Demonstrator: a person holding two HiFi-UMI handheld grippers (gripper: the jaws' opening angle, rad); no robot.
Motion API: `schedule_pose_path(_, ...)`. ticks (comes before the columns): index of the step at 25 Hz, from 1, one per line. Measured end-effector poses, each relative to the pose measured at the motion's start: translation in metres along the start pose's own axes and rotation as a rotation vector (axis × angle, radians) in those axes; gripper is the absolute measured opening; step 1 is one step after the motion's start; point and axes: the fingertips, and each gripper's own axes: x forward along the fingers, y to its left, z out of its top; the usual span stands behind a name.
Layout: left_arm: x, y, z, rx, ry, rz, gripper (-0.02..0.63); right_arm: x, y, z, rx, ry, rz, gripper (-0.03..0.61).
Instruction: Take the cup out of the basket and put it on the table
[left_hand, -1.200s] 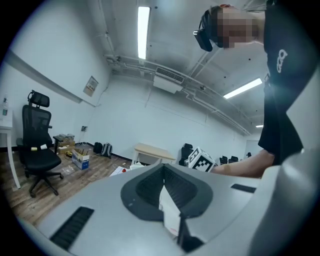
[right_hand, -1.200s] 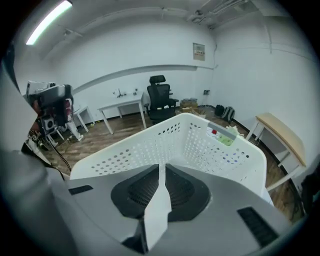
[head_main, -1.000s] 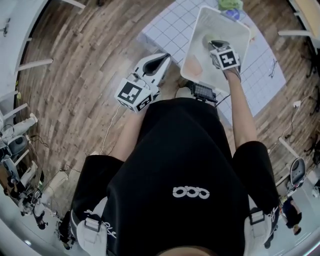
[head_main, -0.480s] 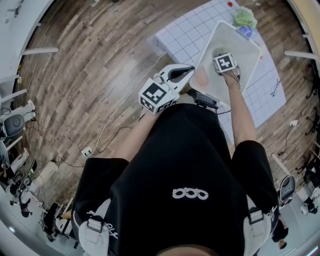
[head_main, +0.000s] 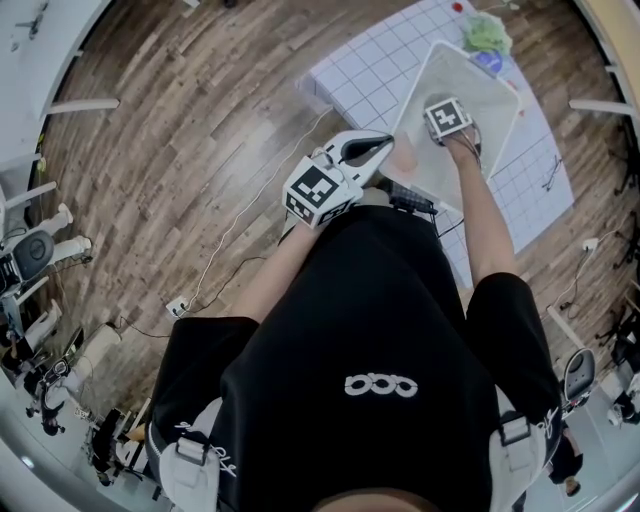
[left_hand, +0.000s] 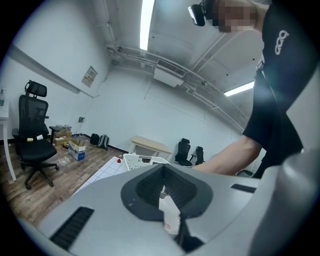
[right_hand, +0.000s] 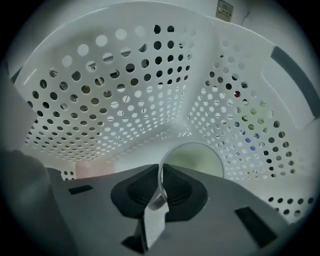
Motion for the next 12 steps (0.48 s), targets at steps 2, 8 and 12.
schedule_pose_path(2,0.0,0.0,0.0,0.004,0.003,-0.001,0.009,0.001,0.006,0.0,0.014,-0.02,0.033,0.04)
schedule_pose_path(8,-0.005,0.002,0.003,0.011,0.0,-0.001,0.009,-0.013,0.011,0.0,0.057,-0.06,0.037,0.04)
schedule_pose_path(12,-0.008,0.003,0.007,0.015,-0.005,-0.008,0.009,-0.042,0.003,0.0,0.081,-0.084,-0.045,0.04)
